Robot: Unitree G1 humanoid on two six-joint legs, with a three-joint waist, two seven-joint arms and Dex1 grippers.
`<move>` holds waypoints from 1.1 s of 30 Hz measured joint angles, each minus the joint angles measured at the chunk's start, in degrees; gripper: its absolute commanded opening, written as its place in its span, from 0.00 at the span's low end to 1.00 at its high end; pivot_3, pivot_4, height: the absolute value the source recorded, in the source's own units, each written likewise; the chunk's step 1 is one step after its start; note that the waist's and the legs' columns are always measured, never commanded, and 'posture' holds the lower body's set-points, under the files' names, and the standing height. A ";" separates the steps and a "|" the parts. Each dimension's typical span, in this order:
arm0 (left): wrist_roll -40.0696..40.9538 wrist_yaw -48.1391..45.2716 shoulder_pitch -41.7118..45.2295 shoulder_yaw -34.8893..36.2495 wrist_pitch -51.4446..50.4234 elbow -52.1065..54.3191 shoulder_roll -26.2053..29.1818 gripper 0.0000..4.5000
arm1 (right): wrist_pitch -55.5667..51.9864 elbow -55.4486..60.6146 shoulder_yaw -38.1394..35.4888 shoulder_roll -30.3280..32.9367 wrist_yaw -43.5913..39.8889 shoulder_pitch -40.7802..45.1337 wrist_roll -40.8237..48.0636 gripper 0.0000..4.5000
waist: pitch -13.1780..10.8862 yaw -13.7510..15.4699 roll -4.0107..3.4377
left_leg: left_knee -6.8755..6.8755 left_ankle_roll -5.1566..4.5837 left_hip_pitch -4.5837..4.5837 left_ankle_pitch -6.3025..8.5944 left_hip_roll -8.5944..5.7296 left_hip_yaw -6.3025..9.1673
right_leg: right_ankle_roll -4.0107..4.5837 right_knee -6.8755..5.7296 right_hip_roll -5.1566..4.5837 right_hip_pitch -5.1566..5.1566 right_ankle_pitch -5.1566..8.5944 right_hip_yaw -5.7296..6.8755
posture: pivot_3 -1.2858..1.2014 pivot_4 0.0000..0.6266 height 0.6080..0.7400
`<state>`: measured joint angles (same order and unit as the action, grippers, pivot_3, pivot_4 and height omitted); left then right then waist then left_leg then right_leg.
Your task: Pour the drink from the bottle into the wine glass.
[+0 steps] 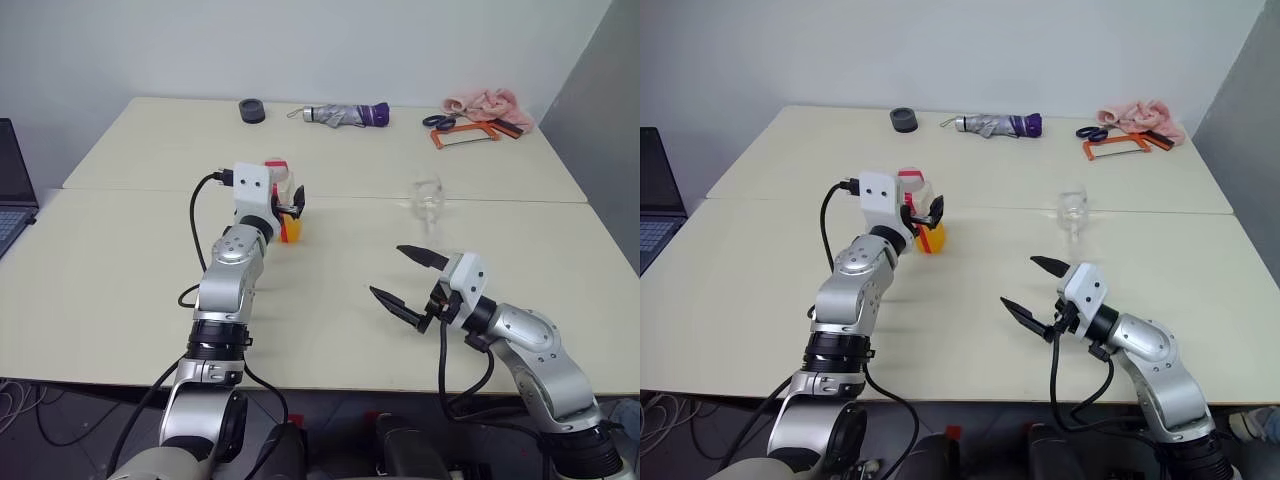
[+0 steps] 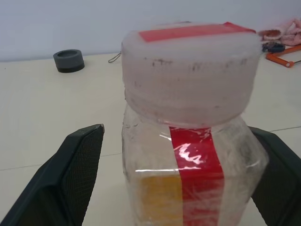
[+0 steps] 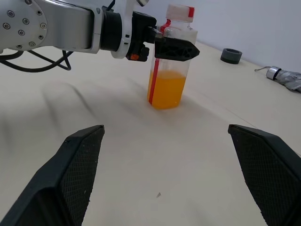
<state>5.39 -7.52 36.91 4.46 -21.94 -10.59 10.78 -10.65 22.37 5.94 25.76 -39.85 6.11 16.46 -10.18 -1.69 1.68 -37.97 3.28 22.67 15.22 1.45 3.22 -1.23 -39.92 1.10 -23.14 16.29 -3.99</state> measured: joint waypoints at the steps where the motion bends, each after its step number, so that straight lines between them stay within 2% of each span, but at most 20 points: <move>1: 0.00 -0.04 0.00 0.00 -0.01 -0.14 0.00 0.99 | 0.01 0.00 0.00 0.00 0.00 -0.01 -0.01 1.00 | 0.00 0.00 0.00 | 0.00 0.00 0.00 0.00 0.00 0.00 | 0.00 0.00 0.00 0.00 0.00 0.00 | 0.52 0.24 1.00; 6: -0.09 -0.41 0.11 -0.13 -0.09 -0.26 0.05 0.99 | 0.11 -0.01 0.00 0.03 -0.04 -0.13 -0.05 1.00 | 0.00 0.00 0.00 | 0.00 0.00 0.00 0.00 0.00 0.00 | 0.00 0.00 0.00 0.00 0.00 0.01 | 0.52 0.24 1.00; 10: -0.69 -0.67 0.93 -0.53 -0.09 -0.25 0.47 0.80 | 0.14 -0.01 0.00 0.06 -0.05 -0.55 -0.08 1.00 | 0.00 0.00 0.00 | 0.00 0.00 0.00 0.00 -0.01 0.00 | 0.00 0.00 0.00 0.00 0.00 0.00 | 0.52 0.24 1.00; 15: -1.37 -0.89 1.01 -1.45 -0.08 -0.24 0.65 0.44 | 0.19 -0.01 0.00 0.06 -0.05 -0.70 -0.12 1.00 | 0.00 -0.01 0.00 | 0.00 0.00 0.00 0.00 0.00 0.00 | 0.00 0.00 0.00 0.00 0.00 0.00 | 0.52 0.24 1.00; 16: -1.41 -0.90 1.01 -1.53 -0.09 -0.24 0.67 0.42 | 0.21 -0.01 0.00 0.06 -0.05 -0.80 -0.13 1.00 | 0.00 -0.01 0.00 | 0.00 0.00 0.00 0.00 0.00 0.00 | 0.00 0.00 0.00 0.00 0.00 0.00 | 0.52 0.24 1.00; 27: -0.06 -3.39 -0.95 -1.26 0.47 1.69 1.37 0.42 | 0.34 -0.01 -0.04 0.06 0.04 -0.88 -0.78 1.00 | 0.00 -0.03 0.00 | 0.00 0.00 0.00 0.00 0.02 0.01 | 0.00 -0.01 -0.02 -0.01 0.00 0.01 | 0.52 0.24 1.00; 33: 6.06 -16.43 -5.20 -0.47 1.98 4.75 6.50 0.42 | 1.37 -0.01 -1.23 1.29 1.07 -2.01 -2.34 1.00 | 0.00 0.00 0.00 | 0.00 0.01 0.01 -0.01 0.02 0.00 | 0.00 -0.01 -0.05 -0.02 0.00 0.02 | 0.52 0.24 1.00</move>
<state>11.45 -23.96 31.71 3.99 -19.97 -5.83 17.29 -9.28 22.36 4.71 27.05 -38.78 4.11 14.12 -10.18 -1.70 1.68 -37.96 3.30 22.68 15.21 1.48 3.22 -1.23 -39.92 1.05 -23.16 16.29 -3.97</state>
